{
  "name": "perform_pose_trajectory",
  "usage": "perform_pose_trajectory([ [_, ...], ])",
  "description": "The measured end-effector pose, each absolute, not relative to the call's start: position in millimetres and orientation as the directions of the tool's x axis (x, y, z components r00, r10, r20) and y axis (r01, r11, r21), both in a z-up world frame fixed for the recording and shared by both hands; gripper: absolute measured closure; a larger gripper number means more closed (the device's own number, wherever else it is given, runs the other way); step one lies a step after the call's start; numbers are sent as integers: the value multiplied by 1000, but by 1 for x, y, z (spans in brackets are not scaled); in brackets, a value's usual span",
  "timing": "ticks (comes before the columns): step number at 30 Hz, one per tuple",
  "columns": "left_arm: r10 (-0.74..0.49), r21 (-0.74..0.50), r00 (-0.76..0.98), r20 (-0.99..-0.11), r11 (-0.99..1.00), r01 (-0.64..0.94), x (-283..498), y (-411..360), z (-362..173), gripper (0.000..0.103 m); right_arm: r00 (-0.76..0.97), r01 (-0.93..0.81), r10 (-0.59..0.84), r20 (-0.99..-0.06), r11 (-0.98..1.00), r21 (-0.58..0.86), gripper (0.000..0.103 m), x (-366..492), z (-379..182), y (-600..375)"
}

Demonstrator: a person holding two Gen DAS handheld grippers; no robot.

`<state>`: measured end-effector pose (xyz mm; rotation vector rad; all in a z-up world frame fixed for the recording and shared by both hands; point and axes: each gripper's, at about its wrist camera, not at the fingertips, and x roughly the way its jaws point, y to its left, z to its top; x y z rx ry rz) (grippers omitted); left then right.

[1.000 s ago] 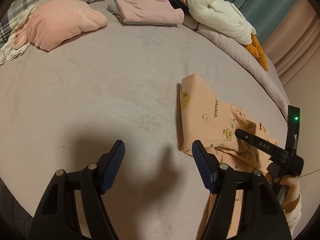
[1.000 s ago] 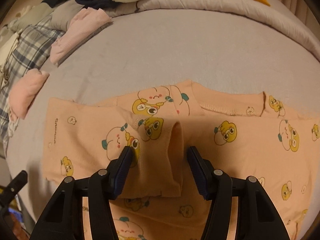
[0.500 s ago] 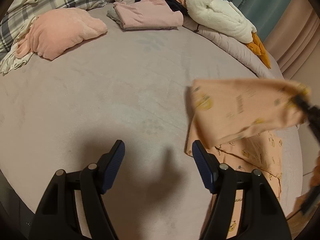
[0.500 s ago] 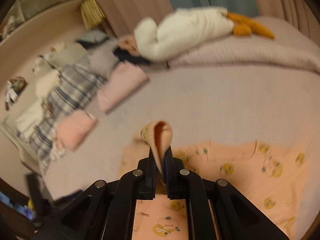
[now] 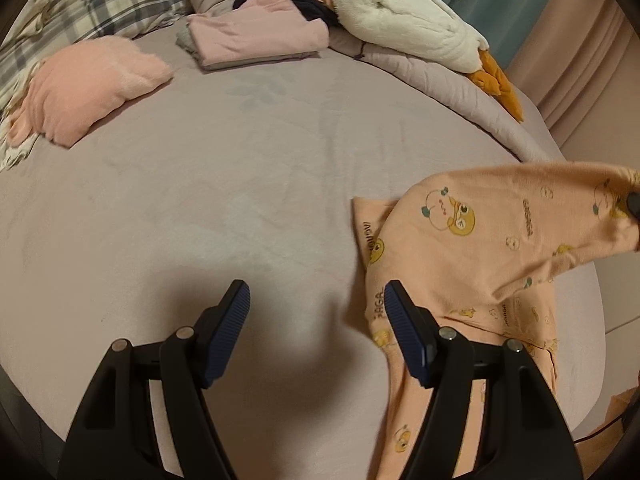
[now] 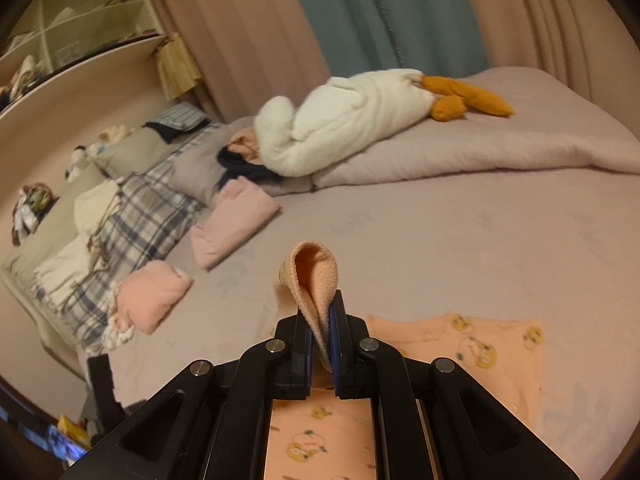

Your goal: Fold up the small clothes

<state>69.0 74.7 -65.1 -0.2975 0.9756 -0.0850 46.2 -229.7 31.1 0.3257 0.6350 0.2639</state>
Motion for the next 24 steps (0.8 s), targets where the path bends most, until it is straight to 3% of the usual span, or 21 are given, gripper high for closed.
perform_pose_trajectory([
  [6, -227, -279, 549, -805, 960, -12, 86, 54, -65, 37, 776, -51, 285, -562, 917, 395, 94, 38, 16, -261],
  [16, -262, -259, 495, -829, 963, 75, 107, 16, -79, 54, 755, 51, 236, -612, 909, 414, 94, 30, -8, -295],
  [24, -258, -237, 437, -862, 966, 104, 119, -6, -100, 55, 733, 94, 219, -644, 905, 414, 94, 28, -22, -309],
])
